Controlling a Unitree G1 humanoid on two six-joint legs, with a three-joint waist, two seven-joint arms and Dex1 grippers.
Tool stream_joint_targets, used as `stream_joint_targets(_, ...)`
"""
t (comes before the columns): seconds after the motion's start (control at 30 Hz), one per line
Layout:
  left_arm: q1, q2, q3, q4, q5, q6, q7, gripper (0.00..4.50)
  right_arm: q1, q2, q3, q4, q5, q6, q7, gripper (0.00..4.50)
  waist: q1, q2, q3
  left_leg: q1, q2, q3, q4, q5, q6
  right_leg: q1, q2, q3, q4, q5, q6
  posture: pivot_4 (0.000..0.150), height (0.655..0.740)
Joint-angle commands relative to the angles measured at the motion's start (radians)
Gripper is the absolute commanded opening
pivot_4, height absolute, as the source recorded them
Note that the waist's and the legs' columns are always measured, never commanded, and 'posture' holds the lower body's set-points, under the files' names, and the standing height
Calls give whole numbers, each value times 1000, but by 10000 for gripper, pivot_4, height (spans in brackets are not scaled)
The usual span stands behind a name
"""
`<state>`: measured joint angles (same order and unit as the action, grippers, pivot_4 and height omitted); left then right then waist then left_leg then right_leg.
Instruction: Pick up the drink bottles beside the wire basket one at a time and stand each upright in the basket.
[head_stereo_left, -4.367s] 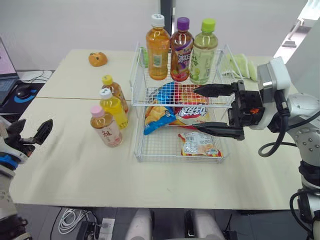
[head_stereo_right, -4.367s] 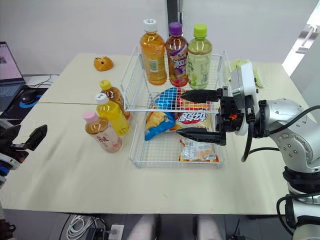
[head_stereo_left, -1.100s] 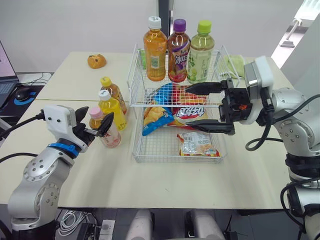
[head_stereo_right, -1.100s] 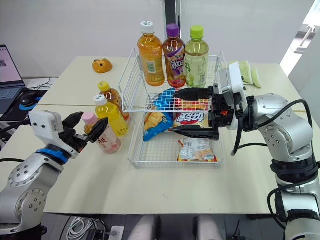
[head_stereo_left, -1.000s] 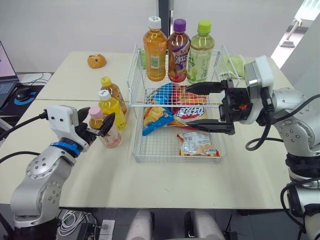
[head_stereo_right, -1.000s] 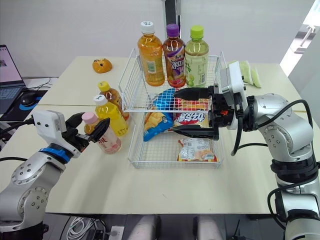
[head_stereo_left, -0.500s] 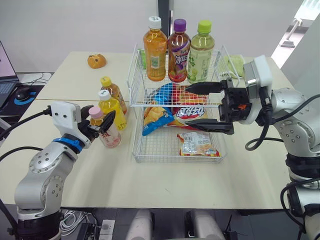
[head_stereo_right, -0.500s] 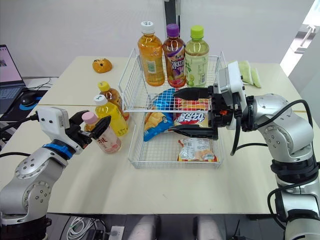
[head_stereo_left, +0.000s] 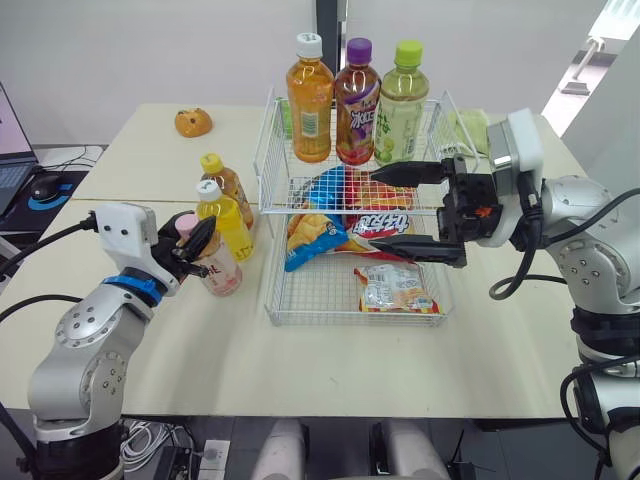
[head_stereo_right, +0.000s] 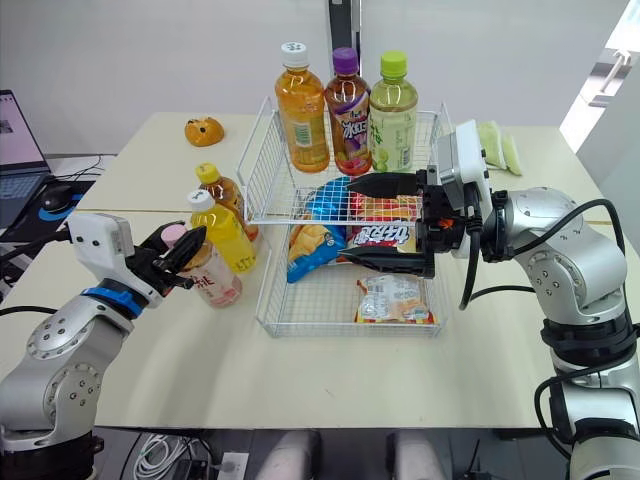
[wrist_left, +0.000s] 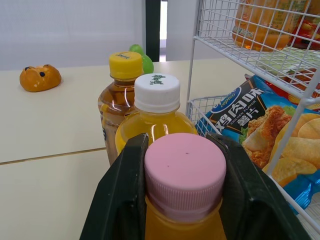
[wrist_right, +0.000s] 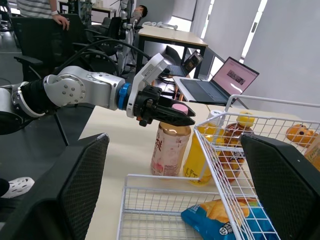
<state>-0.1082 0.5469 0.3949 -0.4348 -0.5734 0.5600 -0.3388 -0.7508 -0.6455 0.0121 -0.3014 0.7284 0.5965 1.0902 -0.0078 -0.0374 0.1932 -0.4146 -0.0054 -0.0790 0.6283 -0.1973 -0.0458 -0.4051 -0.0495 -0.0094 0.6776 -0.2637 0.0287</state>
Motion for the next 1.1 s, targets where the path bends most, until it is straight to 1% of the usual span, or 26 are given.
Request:
stream_joint_targets(0.03, 9, 30, 52, -38, -46, 20, -25, 13900, -11, 1, -28, -23, 8, -20, -2, 45000, 0, 0, 0, 0, 0, 0, 0, 0, 0, 0, 0, 0, 0, 0, 0, 1500, 7400)
stream_joint_targets(0.07, 7, 39, 64, -43, -61, 25, -35, 13900, -12, 2, -28, -23, 8, -20, -4, 45000, 0, 0, 0, 0, 0, 0, 0, 0, 0, 0, 0, 0, 0, 0, 0, 1500, 7400)
stream_joint_targets(0.1, 3, 68, 90, -48, -97, 42, -63, 13900, -14, 5, -30, -22, 8, -22, -8, 45000, -1, 0, 0, 0, 0, 0, 0, 0, 0, 0, 0, 0, 0, 0, 0, 1500, 7400)
stream_joint_targets(0.23, -27, 214, 222, -36, -275, 141, -184, 13900, -21, 15, -38, -16, 20, -17, -12, 45000, -2, -1, 3, -1, 0, -1, 0, 0, 0, -1, 1, -1, 0, 0, 0, 1500, 7400)
stream_joint_targets(0.37, -99, 377, 335, 38, -458, 264, -272, 13900, -20, 25, -36, -13, 11, -27, -16, 45000, -3, -2, 5, -2, 0, -1, 0, 0, 0, -1, 1, -1, 0, 0, 0, 1500, 7400)
stream_joint_targets(0.5, -201, 558, 368, 141, -580, 376, -365, 13900, -25, 42, -34, 6, -9, -51, -26, 45000, -3, -1, 6, -2, 0, -1, 0, 0, 0, -1, 0, -1, -1, -1, 1, 1500, 7400)
stream_joint_targets(0.57, -246, 625, 368, 184, -622, 420, -401, 13900, -27, 47, -33, 15, -21, -66, -33, 45000, -5, -2, 6, -2, 0, -1, 0, 0, 0, -1, 0, -1, -1, -1, 2, 1500, 7400)
stream_joint_targets(0.67, -337, 721, 331, 262, -634, 442, -460, 13900, -32, 55, -29, 32, -31, -78, -37, 45000, -11, -1, 7, -2, 0, -1, -1, 0, 0, -1, 1, -1, -1, -1, 2, 1500, 7400)
stream_joint_targets(0.7, -359, 739, 319, 280, -629, 442, -473, 13900, -32, 57, -29, 34, -35, -81, -39, 45000, -13, -1, 7, -2, 0, -1, -1, 0, 0, -2, 1, -1, -1, -2, 3, 1500, 7400)
stream_joint_targets(0.77, -471, 798, 245, 353, -630, 432, -510, 13900, -33, 65, -33, 45, -53, -94, -57, 45000, -16, -1, 7, -1, 0, -1, -2, 0, 0, -2, 1, -1, 0, -3, 4, 1500, 7400)
stream_joint_targets(0.83, -607, 827, 149, 413, -632, 428, -542, 13900, -36, 73, -39, 57, -61, -98, -76, 45000, -18, -1, 7, -2, 0, -1, -2, 0, 0, -2, 2, -1, 0, -3, 4, 1500, 7400)
stream_joint_targets(0.97, -825, 810, -14, 489, -583, 436, -614, 13900, -38, 73, -47, 67, -86, -113, -108, 45000, -20, -1, 7, -2, 0, 0, -3, 0, 0, -2, 1, 0, 0, -3, 5, 1500, 7400)
stream_joint_targets(1.1, -1065, 729, -165, 589, -504, 433, -685, 13900, -36, 60, -64, 67, -112, -115, -148, 45000, -18, -2, 8, -2, 0, 0, -2, 0, 0, -3, 2, -1, 1, -3, 5, 1500, 7400)
